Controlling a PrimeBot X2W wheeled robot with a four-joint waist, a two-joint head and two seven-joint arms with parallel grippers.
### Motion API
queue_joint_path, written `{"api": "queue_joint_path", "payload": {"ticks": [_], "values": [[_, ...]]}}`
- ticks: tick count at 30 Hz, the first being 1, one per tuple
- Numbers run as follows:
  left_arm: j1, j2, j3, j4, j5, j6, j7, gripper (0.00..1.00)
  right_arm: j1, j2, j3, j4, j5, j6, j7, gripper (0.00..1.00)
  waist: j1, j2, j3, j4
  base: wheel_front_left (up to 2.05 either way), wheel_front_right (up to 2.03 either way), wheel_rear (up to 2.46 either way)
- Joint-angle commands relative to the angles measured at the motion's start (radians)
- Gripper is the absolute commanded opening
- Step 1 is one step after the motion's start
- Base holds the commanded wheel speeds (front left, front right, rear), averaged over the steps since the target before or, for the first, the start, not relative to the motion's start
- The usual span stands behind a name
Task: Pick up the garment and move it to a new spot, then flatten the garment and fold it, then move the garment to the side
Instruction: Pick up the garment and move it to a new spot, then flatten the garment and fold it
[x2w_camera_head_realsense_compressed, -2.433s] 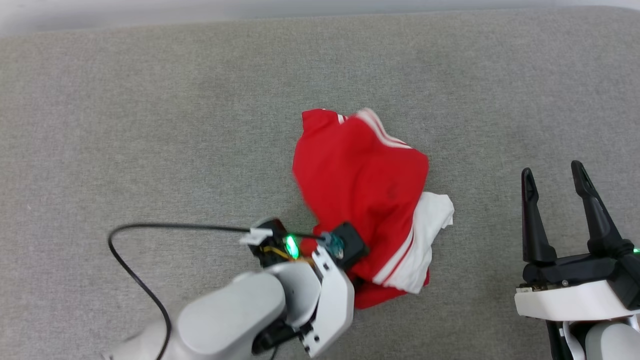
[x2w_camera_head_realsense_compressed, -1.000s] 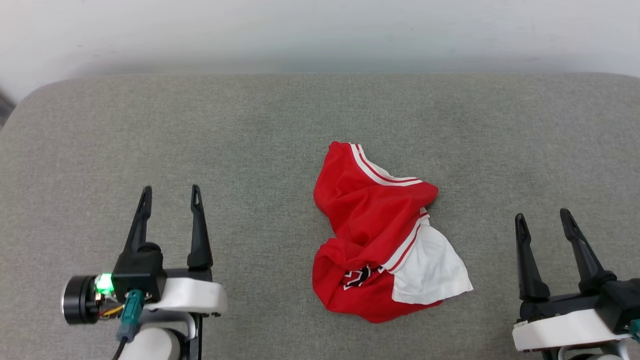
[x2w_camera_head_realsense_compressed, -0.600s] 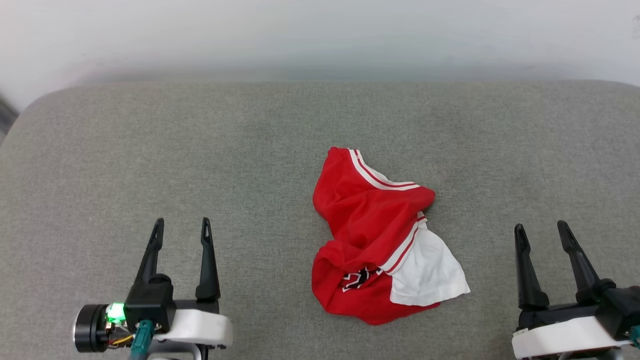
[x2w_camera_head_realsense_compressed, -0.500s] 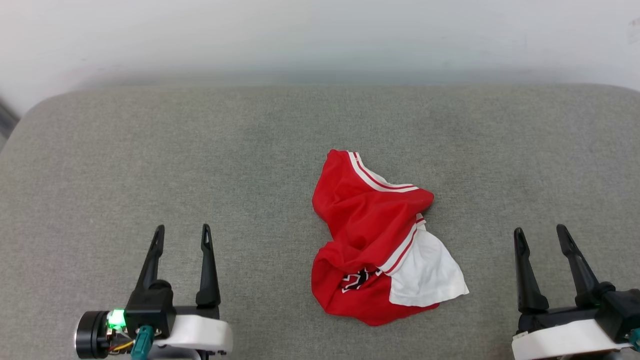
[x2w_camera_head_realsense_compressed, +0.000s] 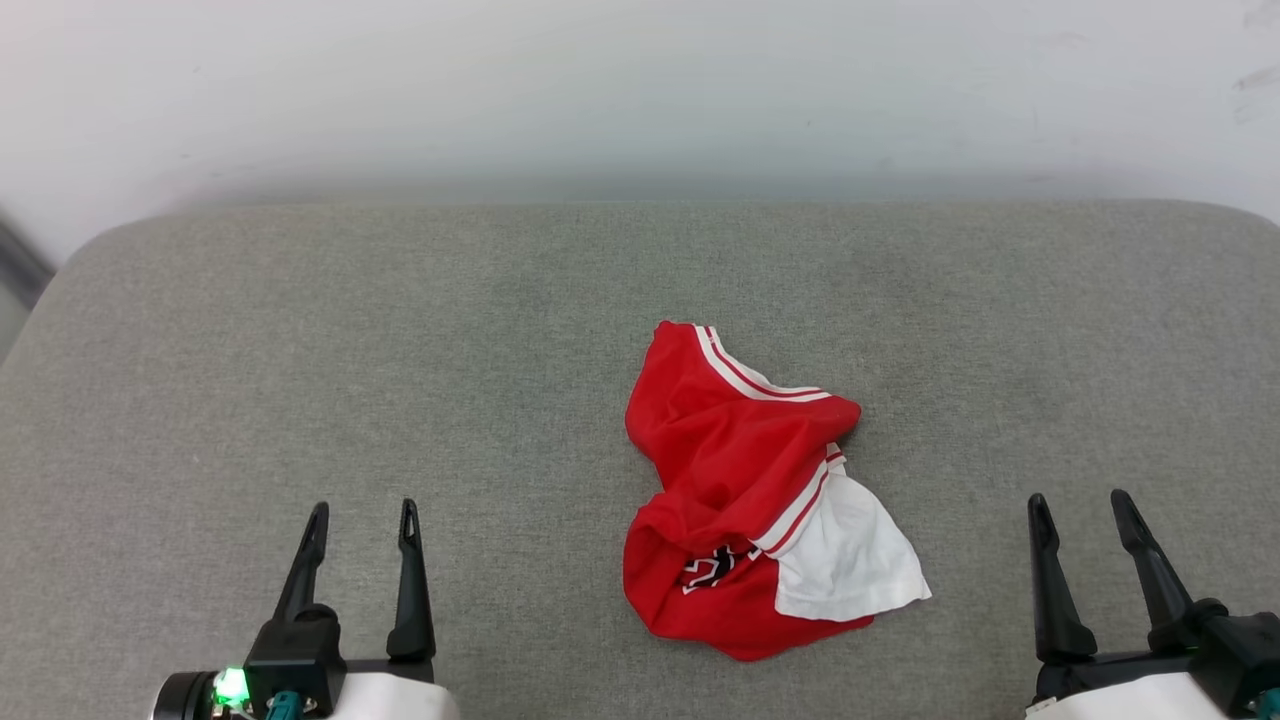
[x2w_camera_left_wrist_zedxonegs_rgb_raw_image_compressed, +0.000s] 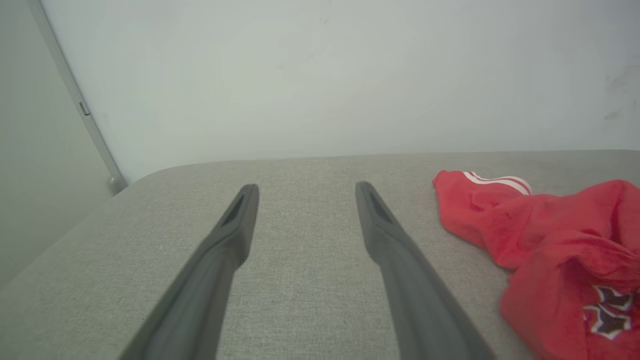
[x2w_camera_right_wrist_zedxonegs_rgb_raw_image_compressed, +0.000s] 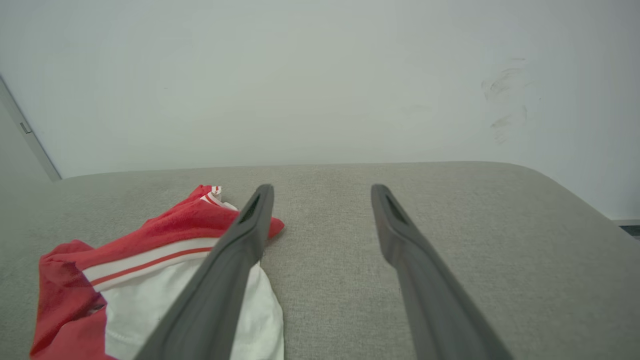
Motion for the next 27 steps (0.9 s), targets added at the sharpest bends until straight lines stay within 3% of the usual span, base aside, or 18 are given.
{"api": "queue_joint_path", "payload": {"ticks": [1, 13, 22, 27], "values": [[0.007, 0.0, 0.006, 0.001, 0.003, -0.001, -0.003, 1.0, 0.007, 0.001, 0.001, 0.003, 0.001, -0.001, -0.002, 1.0, 0.0, 0.0, -0.001, 0.0, 0.0, 0.0, 0.0], [0.015, -0.032, 0.04, 0.022, 0.035, -0.052, -0.003, 1.0, -0.012, 0.001, -0.006, -0.007, -0.018, -0.001, -0.002, 1.0, 0.0, 0.0, -0.008, 0.002, 0.0, 0.0, 0.0], [-0.012, -0.052, 0.056, 0.029, 0.043, -0.065, -0.003, 1.0, -0.214, 0.001, -0.002, -0.129, -0.141, -0.001, -0.002, 1.0, 0.0, 0.0, 0.013, -0.002, 0.0, 0.0, 0.0], [-0.018, -0.057, 0.056, 0.036, 0.044, -0.07, -0.003, 1.0, -0.36, -0.121, 0.096, -0.015, -0.193, -0.001, 0.003, 1.0, 0.0, 0.0, 0.02, -0.005, 0.0, 0.0, 0.0]]}}
